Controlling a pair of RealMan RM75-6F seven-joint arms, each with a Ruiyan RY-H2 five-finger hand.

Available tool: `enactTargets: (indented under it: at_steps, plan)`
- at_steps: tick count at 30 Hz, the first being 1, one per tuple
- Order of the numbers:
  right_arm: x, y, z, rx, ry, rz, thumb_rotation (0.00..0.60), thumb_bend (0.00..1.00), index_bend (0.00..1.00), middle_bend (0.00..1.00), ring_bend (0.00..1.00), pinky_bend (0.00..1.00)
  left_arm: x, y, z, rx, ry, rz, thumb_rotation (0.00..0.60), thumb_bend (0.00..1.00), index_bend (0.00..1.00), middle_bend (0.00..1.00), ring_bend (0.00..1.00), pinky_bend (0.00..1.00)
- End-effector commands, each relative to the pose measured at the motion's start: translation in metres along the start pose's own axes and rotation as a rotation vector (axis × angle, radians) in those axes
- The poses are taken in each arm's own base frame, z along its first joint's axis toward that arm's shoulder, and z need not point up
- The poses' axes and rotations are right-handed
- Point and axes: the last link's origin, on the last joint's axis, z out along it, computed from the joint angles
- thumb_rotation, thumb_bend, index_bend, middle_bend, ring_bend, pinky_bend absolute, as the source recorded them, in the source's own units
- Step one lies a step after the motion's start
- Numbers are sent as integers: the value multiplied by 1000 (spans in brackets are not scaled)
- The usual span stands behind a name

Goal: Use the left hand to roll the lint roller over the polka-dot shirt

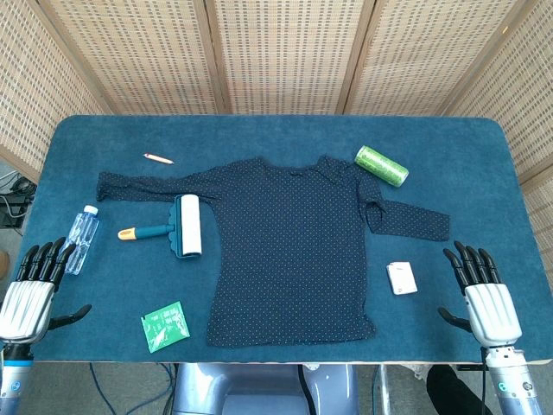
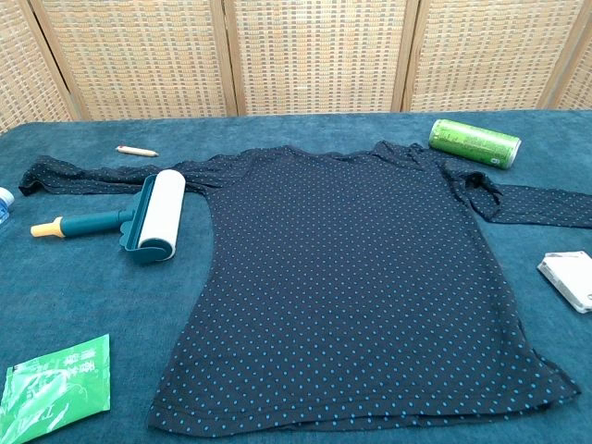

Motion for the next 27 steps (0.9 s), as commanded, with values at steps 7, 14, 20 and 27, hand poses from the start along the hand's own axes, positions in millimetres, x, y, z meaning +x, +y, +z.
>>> enactTargets:
  at_steps: [7, 14, 20, 27]
  plan:
    - [1, -1, -1, 1, 6, 7, 600, 20, 0, 0, 0, 0, 0, 0, -1, -1, 7, -2, 600, 18, 0, 0, 0, 0]
    - [2, -2, -1, 3, 9, 8, 600, 20, 0, 0, 0, 0, -1, 0, 0, -3, 5, -1, 600, 18, 0, 0, 0, 0]
    - [0, 0, 1, -7, 2, 0, 600, 21, 0, 0, 0, 0, -3, 0, 2, 1, -1, 1, 600, 19, 0, 0, 0, 0]
    - [-1, -1, 0, -4, -1, -2, 600, 20, 0, 0, 0, 0, -2, 3, 2, -5, 6, 2, 600, 19, 0, 0, 0, 0]
